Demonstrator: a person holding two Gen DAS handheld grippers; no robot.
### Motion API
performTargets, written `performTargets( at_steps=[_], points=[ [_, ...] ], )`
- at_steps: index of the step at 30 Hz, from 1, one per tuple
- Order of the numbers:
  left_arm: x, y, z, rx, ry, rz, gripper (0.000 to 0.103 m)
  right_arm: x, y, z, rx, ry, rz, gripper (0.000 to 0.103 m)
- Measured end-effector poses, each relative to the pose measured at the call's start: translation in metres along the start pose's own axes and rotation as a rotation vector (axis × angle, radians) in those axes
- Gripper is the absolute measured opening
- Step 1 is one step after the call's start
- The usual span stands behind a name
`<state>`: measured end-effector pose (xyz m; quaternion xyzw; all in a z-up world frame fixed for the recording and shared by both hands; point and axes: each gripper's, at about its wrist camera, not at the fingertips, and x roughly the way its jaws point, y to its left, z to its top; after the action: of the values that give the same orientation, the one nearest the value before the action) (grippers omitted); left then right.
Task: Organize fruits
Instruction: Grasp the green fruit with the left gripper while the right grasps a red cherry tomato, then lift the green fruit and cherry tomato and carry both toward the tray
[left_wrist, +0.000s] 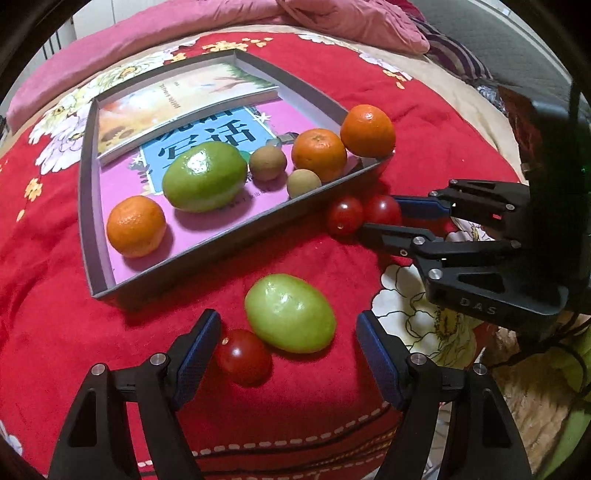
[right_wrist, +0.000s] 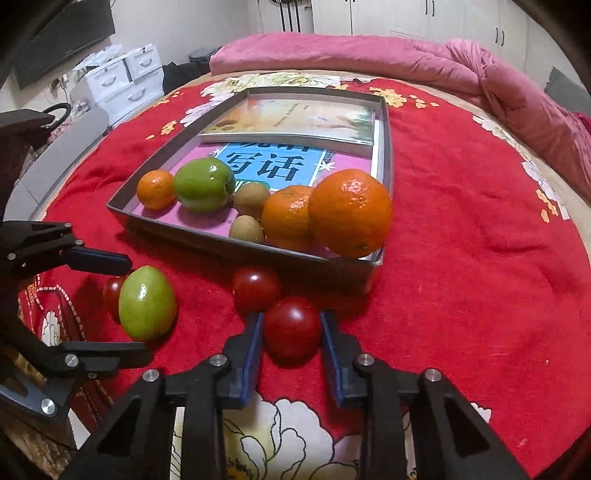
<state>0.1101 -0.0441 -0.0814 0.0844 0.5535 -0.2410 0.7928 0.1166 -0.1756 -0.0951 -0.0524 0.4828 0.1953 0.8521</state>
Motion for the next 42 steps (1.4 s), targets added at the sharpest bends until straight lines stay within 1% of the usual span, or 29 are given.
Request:
performTargets(
  at_steps=[1,4,6,8,12,13,14,15,20,30,35,38,42],
  points=[
    [0.002,0.000,0.000,0.007,0.001,0.003,0.077,-0.001,-0.002,-0.001,0.012,-0.001,0.020,0.031],
    [0.007,-0.001,0.004,0.019,-0.001,0.012,0.070,-0.002,-0.006,-0.001,0.049,-0.002,0.046,0.031],
    [0.009,-0.001,0.005,0.023,-0.001,0.015,0.069,-0.003,-0.007,-0.001,0.059,-0.002,0.050,0.031],
    [0.011,-0.001,0.006,0.031,-0.003,0.023,0.065,-0.004,-0.007,-0.001,0.061,-0.005,0.050,0.031],
    [0.015,-0.004,0.007,0.055,-0.005,0.044,0.064,-0.007,-0.008,0.000,0.085,-0.016,0.076,0.031],
    [0.015,-0.004,0.007,0.055,-0.008,0.042,0.061,-0.007,-0.009,0.000,0.097,-0.017,0.086,0.031],
    [0.014,-0.004,0.007,0.052,-0.014,0.033,0.054,-0.008,-0.010,0.000,0.102,-0.018,0.089,0.031],
    [0.013,-0.003,0.008,0.041,-0.023,0.012,0.053,-0.009,-0.011,0.000,0.108,-0.020,0.091,0.031],
    [0.012,-0.002,0.010,0.019,-0.031,0.003,0.053,-0.017,-0.011,0.001,0.116,-0.044,0.099,0.031],
    [-0.017,0.006,0.013,-0.054,-0.116,-0.057,0.053,-0.031,-0.008,0.005,0.122,-0.081,0.118,0.031],
    [-0.032,0.011,0.013,-0.084,-0.148,-0.047,0.053,-0.040,-0.007,0.007,0.125,-0.106,0.126,0.031],
    [-0.044,0.016,0.013,-0.108,-0.176,-0.046,0.053,-0.047,-0.005,0.011,0.122,-0.126,0.131,0.031],
    [-0.060,0.026,0.011,-0.149,-0.218,-0.027,0.053,-0.055,-0.001,0.015,0.114,-0.149,0.136,0.031]
  ],
)
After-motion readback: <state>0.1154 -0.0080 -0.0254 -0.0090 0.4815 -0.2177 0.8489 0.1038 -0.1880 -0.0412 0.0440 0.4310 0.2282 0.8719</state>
